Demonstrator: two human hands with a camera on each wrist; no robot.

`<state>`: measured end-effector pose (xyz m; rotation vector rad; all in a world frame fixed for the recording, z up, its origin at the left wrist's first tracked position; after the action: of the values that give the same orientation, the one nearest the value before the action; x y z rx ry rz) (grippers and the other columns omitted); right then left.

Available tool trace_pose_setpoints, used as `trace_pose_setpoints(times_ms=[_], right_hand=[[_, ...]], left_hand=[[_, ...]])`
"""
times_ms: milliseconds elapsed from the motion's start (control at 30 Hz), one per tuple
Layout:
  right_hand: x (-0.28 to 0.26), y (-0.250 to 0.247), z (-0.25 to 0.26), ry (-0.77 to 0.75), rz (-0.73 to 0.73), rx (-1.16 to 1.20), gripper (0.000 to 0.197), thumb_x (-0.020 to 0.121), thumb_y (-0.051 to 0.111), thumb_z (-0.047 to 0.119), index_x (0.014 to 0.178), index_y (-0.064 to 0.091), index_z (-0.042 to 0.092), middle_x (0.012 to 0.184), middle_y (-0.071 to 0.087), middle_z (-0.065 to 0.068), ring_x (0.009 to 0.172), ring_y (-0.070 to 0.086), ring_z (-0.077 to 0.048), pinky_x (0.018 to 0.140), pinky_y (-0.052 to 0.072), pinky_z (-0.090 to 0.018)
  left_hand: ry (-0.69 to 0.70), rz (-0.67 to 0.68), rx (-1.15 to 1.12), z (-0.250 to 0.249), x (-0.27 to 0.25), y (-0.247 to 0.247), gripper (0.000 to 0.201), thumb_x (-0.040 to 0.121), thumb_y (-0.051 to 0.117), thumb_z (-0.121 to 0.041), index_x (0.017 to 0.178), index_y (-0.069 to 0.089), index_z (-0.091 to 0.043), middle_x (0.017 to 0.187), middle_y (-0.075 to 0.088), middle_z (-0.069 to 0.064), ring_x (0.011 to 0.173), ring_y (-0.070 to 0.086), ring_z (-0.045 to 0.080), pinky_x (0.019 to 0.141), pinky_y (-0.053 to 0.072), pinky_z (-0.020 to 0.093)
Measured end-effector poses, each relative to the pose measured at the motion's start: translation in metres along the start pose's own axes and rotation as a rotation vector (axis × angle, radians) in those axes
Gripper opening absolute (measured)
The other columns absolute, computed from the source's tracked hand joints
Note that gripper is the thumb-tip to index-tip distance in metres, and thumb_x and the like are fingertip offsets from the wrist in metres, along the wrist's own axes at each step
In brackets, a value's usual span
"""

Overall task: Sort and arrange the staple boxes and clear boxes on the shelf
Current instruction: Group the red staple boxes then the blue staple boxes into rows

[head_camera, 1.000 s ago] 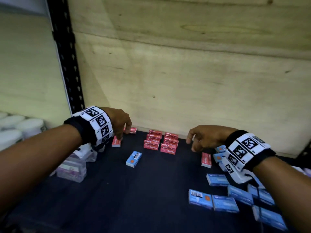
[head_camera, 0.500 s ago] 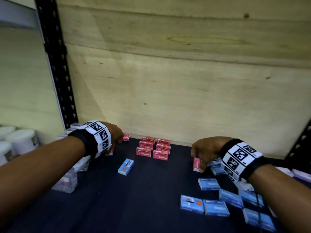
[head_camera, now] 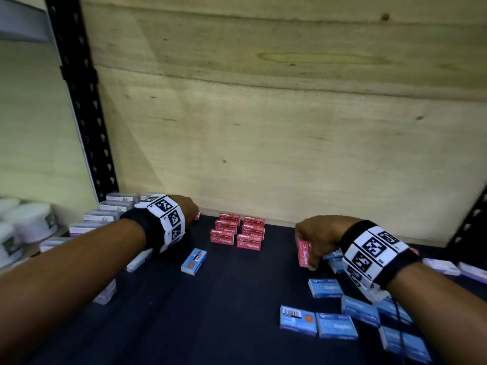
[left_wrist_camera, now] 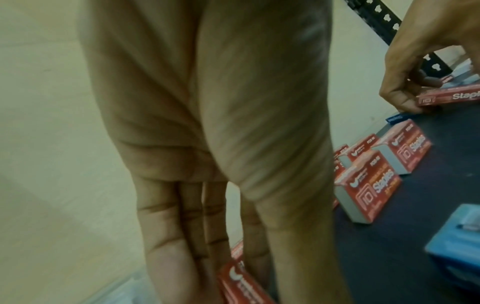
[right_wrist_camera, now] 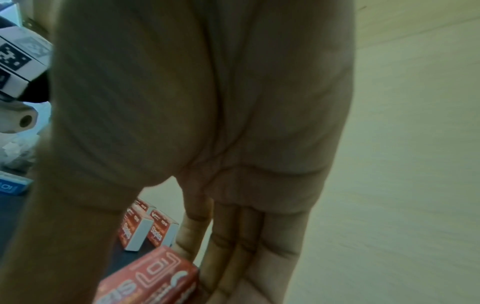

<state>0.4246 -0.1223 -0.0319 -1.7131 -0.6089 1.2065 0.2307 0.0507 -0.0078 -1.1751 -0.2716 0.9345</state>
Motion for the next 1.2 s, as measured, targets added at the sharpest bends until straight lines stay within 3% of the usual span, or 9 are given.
trace_pose_setpoints(times_ms=[100, 233, 400, 500, 633, 733, 833, 1033, 1200], right_hand=[[0.000, -0.002, 0.005, -0.050, -0.056, 0.031, 0.053, 0.063, 0.089, 0.022, 0.105, 0.057, 0.024, 0.105, 0.068, 0.000, 0.095, 0.066, -0.022, 0.085, 0.056, -0.039], [0.000, 0.000, 0.014, -0.109, -0.035, 0.123, 0.040, 0.069, 0.086, 0.015, 0.099, 0.062, 0.026, 0.092, 0.071, 0.002, 0.079, 0.070, -0.020, 0.079, 0.059, -0.037], [-0.005, -0.002, 0.035, -0.171, -0.034, 0.123, 0.021, 0.074, 0.083, 0.019, 0.090, 0.070, 0.023, 0.090, 0.074, 0.002, 0.078, 0.070, -0.016, 0.070, 0.056, -0.029], [-0.006, -0.005, 0.049, -0.208, -0.049, 0.098, 0.022, 0.076, 0.082, 0.027, 0.095, 0.070, 0.024, 0.095, 0.072, 0.003, 0.090, 0.068, -0.017, 0.083, 0.053, -0.033], [-0.006, -0.004, 0.067, -0.250, -0.023, 0.130, 0.018, 0.080, 0.077, 0.022, 0.096, 0.070, 0.021, 0.096, 0.074, -0.003, 0.080, 0.069, -0.017, 0.076, 0.055, -0.031], [-0.006, -0.006, 0.079, -0.274, -0.048, 0.124, 0.016, 0.081, 0.077, 0.022, 0.088, 0.063, 0.026, 0.088, 0.068, 0.005, 0.081, 0.064, -0.016, 0.080, 0.053, -0.032], [-0.006, -0.006, 0.087, -0.283, -0.067, 0.116, 0.021, 0.083, 0.076, 0.024, 0.101, 0.065, 0.026, 0.092, 0.061, 0.011, 0.091, 0.060, -0.014, 0.085, 0.049, -0.030], [-0.005, -0.009, 0.088, -0.253, -0.126, 0.098, 0.021, 0.083, 0.076, 0.033, 0.098, 0.064, 0.026, 0.087, 0.059, 0.012, 0.085, 0.057, -0.012, 0.069, 0.043, -0.024], [-0.007, -0.009, 0.079, -0.213, -0.081, 0.125, 0.026, 0.079, 0.079, 0.038, 0.097, 0.065, 0.025, 0.101, 0.069, 0.007, 0.094, 0.063, -0.014, 0.080, 0.049, -0.028]], left_hand=[[0.075, 0.057, 0.135, -0.005, 0.002, 0.004, 0.023, 0.090, 0.066, -0.013, 0.111, 0.065, -0.004, 0.115, 0.063, 0.013, 0.112, 0.062, 0.027, 0.070, 0.038, 0.023], [0.091, 0.004, 0.109, -0.006, -0.007, -0.002, 0.029, 0.091, 0.063, -0.007, 0.118, 0.064, 0.001, 0.103, 0.065, 0.008, 0.112, 0.062, 0.027, 0.063, 0.042, 0.024], [0.137, 0.039, 0.033, 0.004, -0.005, -0.003, 0.019, 0.077, 0.075, -0.006, 0.096, 0.072, -0.006, 0.104, 0.070, 0.006, 0.098, 0.068, 0.026, 0.085, 0.056, 0.034], [0.146, 0.006, -0.059, 0.006, -0.009, -0.012, 0.025, 0.078, 0.077, -0.013, 0.102, 0.073, -0.008, 0.101, 0.070, 0.004, 0.090, 0.067, 0.022, 0.075, 0.053, 0.029], [0.215, -0.044, -0.274, 0.000, -0.016, -0.026, 0.020, 0.079, 0.078, -0.018, 0.099, 0.072, -0.019, 0.081, 0.067, -0.005, 0.069, 0.059, 0.009, 0.061, 0.043, 0.021], [0.278, -0.018, -0.412, -0.016, -0.020, -0.026, 0.017, 0.079, 0.078, -0.016, 0.094, 0.070, -0.018, 0.083, 0.072, 0.000, 0.067, 0.061, 0.011, 0.061, 0.047, 0.020], [0.298, -0.048, -0.415, -0.029, -0.021, -0.021, 0.021, 0.078, 0.079, -0.016, 0.098, 0.071, -0.015, 0.075, 0.065, -0.007, 0.067, 0.060, 0.011, 0.059, 0.045, 0.020], [0.280, -0.084, -0.398, -0.038, -0.018, -0.009, 0.023, 0.077, 0.080, -0.026, 0.096, 0.069, -0.021, 0.087, 0.067, -0.008, 0.085, 0.064, 0.014, 0.074, 0.052, 0.028], [0.300, -0.095, -0.427, -0.040, -0.018, -0.007, 0.021, 0.078, 0.079, -0.027, 0.095, 0.067, -0.021, 0.081, 0.064, -0.010, 0.081, 0.062, 0.012, 0.065, 0.046, 0.024]])
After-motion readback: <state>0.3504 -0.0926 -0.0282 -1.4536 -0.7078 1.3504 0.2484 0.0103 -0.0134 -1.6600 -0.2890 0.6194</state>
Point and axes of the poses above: each hand's wrist, its own x-axis towards the middle knuckle, its own y-axis out of the palm, z = x × y, the point moved 9 cm from there along x, towards the middle knuckle
